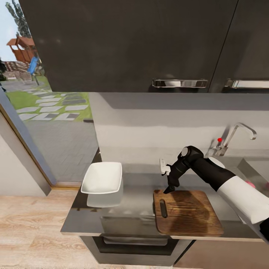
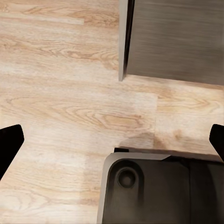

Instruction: In the kitchen, take the Vidalia onion out of the sink, dice it on the chopping board with the paring knife, put the diced onion into the bowl on the countertop, then place both the paring knife and the chopping board into the sink.

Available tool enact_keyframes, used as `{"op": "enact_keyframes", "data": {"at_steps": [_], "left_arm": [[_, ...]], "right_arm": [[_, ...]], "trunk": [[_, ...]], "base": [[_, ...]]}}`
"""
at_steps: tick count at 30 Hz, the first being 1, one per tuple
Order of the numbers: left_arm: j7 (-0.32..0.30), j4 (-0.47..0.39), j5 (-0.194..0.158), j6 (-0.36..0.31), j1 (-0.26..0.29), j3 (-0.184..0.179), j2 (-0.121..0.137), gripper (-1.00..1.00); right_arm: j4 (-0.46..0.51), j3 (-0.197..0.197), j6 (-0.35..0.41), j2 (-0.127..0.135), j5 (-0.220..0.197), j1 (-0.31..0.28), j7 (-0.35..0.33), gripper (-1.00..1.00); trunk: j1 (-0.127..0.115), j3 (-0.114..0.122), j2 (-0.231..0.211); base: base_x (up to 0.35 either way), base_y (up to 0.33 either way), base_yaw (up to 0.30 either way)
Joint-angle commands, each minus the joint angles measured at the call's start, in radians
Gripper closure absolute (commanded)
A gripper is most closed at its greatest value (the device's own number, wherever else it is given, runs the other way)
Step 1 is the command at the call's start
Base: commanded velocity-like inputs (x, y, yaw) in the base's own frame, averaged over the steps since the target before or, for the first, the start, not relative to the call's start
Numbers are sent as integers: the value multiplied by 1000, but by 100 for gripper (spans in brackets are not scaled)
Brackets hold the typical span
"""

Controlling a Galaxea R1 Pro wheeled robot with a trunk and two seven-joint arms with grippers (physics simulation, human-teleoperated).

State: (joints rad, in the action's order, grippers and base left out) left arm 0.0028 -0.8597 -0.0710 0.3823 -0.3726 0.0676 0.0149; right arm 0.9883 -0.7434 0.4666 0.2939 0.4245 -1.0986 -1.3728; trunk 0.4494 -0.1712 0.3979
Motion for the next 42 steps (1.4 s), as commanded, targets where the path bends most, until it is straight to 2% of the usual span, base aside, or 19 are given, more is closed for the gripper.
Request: {"op": "enact_keyframes", "data": {"at_steps": [1,42], "left_arm": [[0,-1,-7,1,0,-2,0,-100],[0,7,-7,3,0,-2,0,-100]], "right_arm": [[1,-2,10,1,2,-1,-3,-100],[0,-2,9,1,2,-1,9,-100]], "trunk": [[1,-3,2],[1,-45,2]], "base": [[0,0,0],[0,0,0]]}}
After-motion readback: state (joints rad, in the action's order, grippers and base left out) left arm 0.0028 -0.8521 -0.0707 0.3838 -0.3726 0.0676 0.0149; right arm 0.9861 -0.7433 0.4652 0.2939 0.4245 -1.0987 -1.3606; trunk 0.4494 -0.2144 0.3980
